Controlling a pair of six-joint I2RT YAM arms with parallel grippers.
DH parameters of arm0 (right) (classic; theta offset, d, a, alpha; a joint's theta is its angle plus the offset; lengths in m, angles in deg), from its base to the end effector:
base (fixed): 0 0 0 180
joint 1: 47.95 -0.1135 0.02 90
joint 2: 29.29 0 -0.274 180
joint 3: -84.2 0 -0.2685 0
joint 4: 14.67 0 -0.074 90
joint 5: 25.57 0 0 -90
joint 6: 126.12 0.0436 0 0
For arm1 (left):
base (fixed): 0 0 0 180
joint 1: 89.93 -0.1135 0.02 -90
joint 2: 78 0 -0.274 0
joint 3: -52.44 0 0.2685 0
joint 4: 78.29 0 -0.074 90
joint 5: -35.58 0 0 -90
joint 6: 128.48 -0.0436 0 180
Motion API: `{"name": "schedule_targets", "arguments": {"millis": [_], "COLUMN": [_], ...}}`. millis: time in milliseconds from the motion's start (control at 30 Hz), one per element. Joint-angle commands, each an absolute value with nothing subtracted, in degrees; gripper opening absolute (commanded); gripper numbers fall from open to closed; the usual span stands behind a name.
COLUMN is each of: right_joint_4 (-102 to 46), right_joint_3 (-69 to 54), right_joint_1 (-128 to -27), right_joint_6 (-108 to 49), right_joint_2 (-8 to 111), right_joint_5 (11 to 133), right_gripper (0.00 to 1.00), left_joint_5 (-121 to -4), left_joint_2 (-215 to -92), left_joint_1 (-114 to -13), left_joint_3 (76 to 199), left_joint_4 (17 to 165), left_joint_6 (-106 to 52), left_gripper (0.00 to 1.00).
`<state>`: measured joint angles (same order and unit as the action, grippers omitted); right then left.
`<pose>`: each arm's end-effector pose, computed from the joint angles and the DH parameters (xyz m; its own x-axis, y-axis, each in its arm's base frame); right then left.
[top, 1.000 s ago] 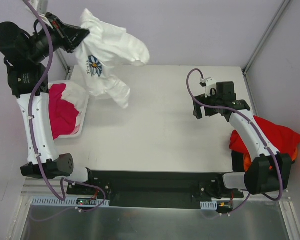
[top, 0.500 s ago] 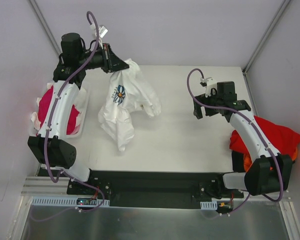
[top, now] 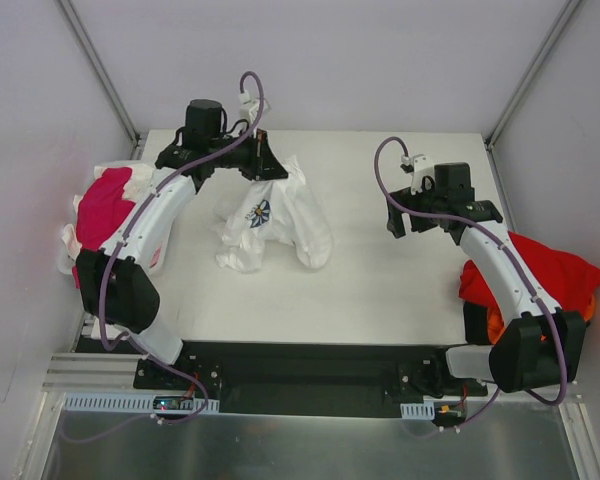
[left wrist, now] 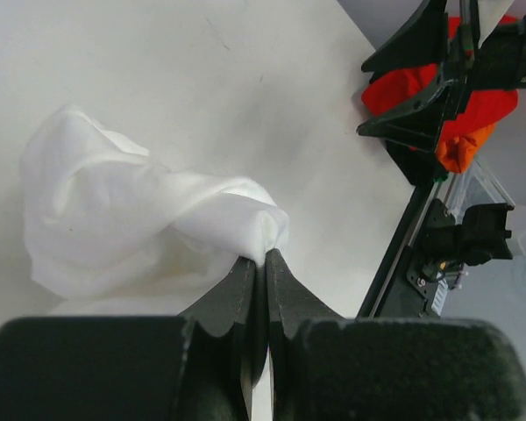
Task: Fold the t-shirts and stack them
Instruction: Move the tshirt to the center of the board
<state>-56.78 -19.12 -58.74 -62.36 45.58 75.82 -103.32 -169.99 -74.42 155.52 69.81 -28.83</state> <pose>0.2989 0.0657 0.3110 -0.4233 -0.5219 -0.7405 -0.5782 0.7849 -0.2226 0.3660 -0.1357 0.4025 -0.4807 0.0190 -0.8767 0.7851 0.4547 -0.4206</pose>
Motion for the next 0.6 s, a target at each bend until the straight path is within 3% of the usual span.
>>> {"name": "schedule_targets", "arguments": {"millis": [0, 567], "right_joint_4": [-56.9, -57.1], "right_joint_3": [-16.7, -16.5], "right_joint_1": [-59.2, -59.5], "right_joint_6": [-63.0, -62.9], "right_joint_2": [44.9, 45.2], "right_joint_5": [76.7, 78.0], "right_gripper": [0.96, 0.96], "left_joint_5": [-102.1, -94.4], "left_joint_2": [-171.5, -181.6], "left_joint_1": [-70.1, -63.3], "left_joint_3": [159.0, 164.5], "left_joint_4": [70.6, 68.8], "left_joint_6": [-32.0, -35.0], "left_gripper": [0.00, 0.00]}}
